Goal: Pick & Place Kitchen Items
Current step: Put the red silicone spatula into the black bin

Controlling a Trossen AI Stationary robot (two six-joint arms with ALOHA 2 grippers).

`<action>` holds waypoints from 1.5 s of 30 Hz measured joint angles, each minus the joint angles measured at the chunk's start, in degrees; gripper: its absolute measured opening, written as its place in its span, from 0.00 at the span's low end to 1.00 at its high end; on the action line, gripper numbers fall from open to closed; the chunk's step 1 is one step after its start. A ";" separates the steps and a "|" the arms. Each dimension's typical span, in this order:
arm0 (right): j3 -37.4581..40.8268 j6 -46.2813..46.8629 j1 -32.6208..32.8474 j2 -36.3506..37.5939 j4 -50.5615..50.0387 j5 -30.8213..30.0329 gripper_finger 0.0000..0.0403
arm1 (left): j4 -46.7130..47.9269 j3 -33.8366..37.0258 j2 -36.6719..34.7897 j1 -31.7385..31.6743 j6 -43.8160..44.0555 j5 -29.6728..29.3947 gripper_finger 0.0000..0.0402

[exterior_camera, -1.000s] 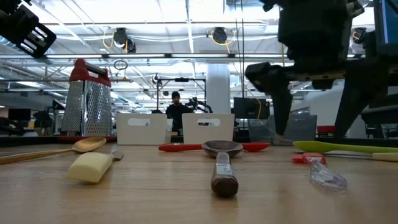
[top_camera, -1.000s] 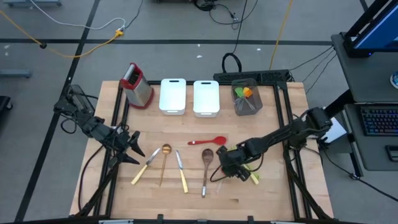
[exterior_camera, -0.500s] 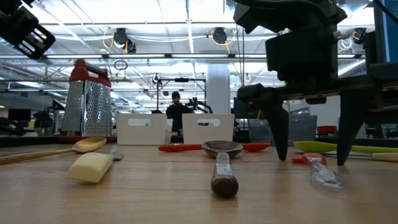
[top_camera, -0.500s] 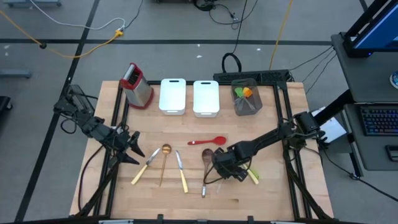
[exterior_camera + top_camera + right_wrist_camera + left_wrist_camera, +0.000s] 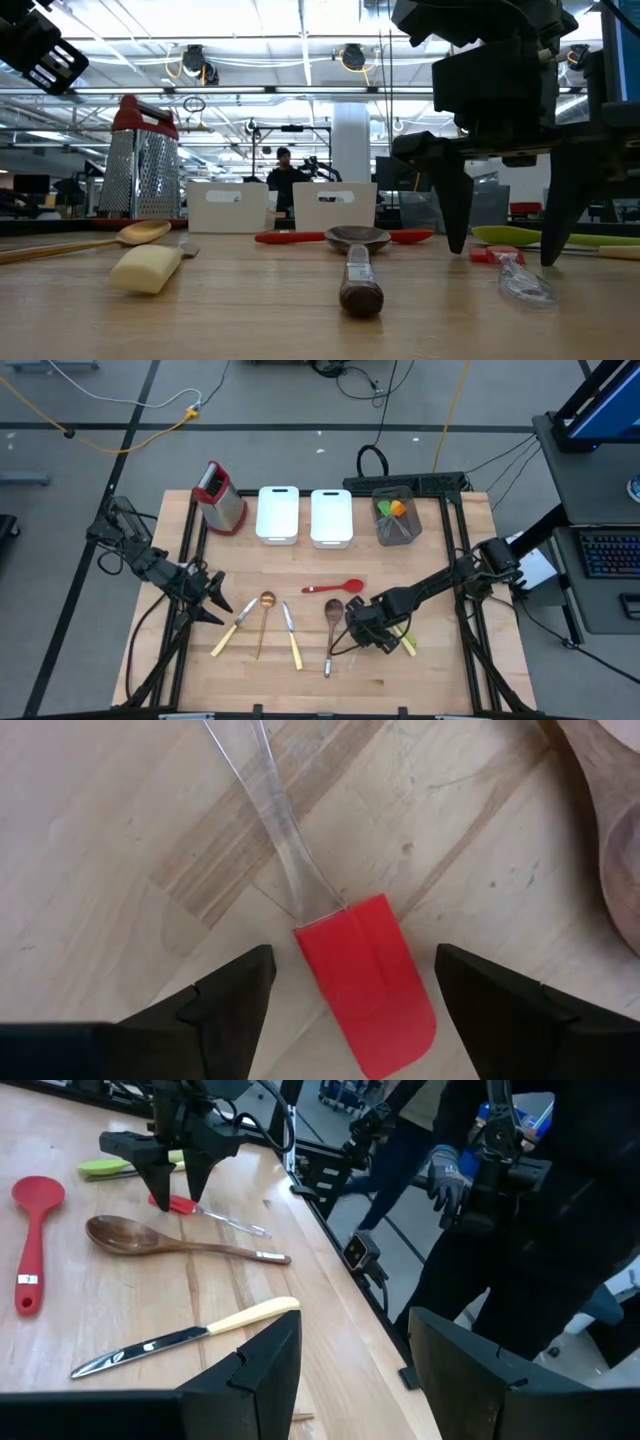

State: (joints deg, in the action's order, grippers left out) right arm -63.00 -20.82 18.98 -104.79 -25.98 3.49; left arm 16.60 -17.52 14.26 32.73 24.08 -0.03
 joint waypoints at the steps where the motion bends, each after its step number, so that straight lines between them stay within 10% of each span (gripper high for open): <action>1: 0.00 0.01 0.00 0.00 0.01 0.00 0.69 | 0.00 0.00 0.00 -0.02 0.00 0.00 0.48; 10: 0.02 -3.95 -0.10 -0.04 0.47 2.14 0.64 | -0.02 0.00 0.00 -0.01 -0.02 -0.02 0.48; 25: 0.03 -3.16 -0.66 -0.09 1.38 3.98 0.20 | -0.18 0.00 0.00 -0.02 0.45 -0.52 0.48; 45: -0.11 1.53 -0.55 -0.03 -4.52 3.82 0.19 | -0.18 0.00 0.00 0.00 0.95 -0.52 0.48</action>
State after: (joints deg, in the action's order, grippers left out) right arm -63.11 -19.29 18.44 -104.82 -30.50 7.31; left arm 16.43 -17.52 14.26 32.73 25.02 -0.56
